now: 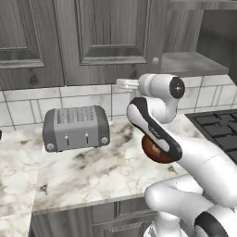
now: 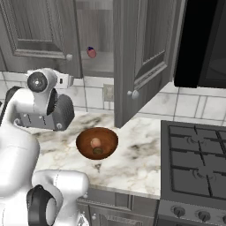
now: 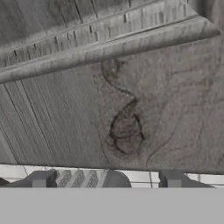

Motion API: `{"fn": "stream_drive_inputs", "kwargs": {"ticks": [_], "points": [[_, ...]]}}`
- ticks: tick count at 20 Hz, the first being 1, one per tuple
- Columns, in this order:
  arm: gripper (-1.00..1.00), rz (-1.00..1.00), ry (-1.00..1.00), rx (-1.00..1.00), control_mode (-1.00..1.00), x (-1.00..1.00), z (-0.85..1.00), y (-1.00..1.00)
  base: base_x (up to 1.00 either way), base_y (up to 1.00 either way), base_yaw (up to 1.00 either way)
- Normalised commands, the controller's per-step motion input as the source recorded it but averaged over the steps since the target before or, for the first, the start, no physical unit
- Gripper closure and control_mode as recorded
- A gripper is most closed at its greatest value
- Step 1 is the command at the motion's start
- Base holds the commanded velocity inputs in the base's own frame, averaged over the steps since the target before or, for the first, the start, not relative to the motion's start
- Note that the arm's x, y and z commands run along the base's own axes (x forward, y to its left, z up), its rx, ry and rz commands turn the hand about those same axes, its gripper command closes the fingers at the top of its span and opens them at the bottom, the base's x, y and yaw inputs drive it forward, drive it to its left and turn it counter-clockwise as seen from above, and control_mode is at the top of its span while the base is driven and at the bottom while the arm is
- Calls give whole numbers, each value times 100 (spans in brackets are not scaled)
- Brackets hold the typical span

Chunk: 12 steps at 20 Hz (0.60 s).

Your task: Open the cabinet. Pick the kiwi and peach from the cabinet and place them into the bowl. Then close the cabinet.

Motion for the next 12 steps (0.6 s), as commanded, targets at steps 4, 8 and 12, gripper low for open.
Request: {"fn": "stream_drive_inputs", "kwargs": {"ticks": [4, 8, 12], "points": [[-100, 0, 28, 1, -100, 32, -11, 0, 0, 0, 0], [-100, 0, -9, -1, -100, -100, -53, -7, 0, 0, 0], [-100, 0, -35, 7, -100, -100, -1, -66, 0, 0, 0]]}}
